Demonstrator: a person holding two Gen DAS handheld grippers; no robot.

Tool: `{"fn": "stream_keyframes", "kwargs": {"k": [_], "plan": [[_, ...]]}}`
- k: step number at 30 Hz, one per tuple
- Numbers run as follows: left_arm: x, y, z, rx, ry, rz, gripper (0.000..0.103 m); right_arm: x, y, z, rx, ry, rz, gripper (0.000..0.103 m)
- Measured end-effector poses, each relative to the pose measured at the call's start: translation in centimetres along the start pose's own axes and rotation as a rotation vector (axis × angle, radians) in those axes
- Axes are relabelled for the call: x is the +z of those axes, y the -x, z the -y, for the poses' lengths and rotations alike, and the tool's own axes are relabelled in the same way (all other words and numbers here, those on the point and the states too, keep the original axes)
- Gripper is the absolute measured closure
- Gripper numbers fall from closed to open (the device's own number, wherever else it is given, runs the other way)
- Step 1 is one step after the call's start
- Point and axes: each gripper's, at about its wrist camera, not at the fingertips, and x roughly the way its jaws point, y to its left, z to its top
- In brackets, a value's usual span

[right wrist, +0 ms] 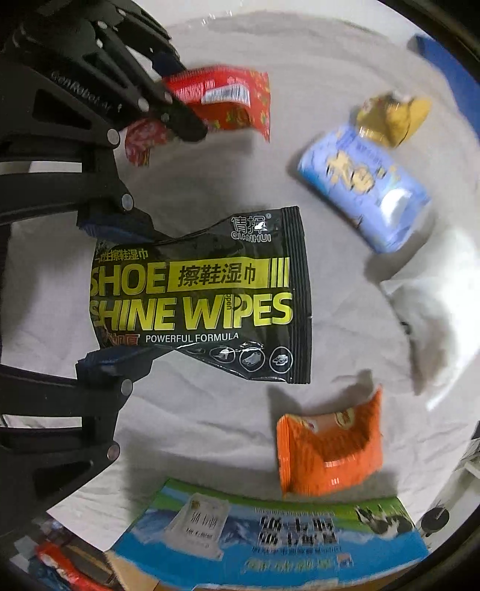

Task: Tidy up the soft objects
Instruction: 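Carry the red packet and black pack with both tools over the cardboard box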

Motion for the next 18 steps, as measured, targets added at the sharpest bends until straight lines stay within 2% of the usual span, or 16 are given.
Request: {"fn": "stream_keyframes", "kwargs": {"k": [7, 9, 10, 13, 18], "plan": [[-1.3, 7.1, 3.0, -0.078, -0.033, 0.112, 0.060, -3.5, 5.3, 3.8, 0.093, 0.004, 0.096, 0.055], [-1.9, 9.1, 4.1, -0.102, -0.054, 0.142, 0.060, -4.7, 7.7, 5.5, 0.119, -0.003, 0.124, 0.055], [-2.8, 9.5, 3.9, -0.110, -0.061, 0.155, 0.060, -4.6, 10.3, 7.5, 0.132, -0.008, 0.135, 0.055], [-2.1, 12.4, 6.8, -0.147, -0.091, 0.189, 0.060, -6.2, 16.3, 10.0, 0.159, -0.029, 0.173, 0.055], [-2.1, 14.9, 12.4, -0.211, -0.154, 0.223, 0.060, -8.4, 20.1, 15.8, 0.186, -0.072, 0.225, 0.055]]}}
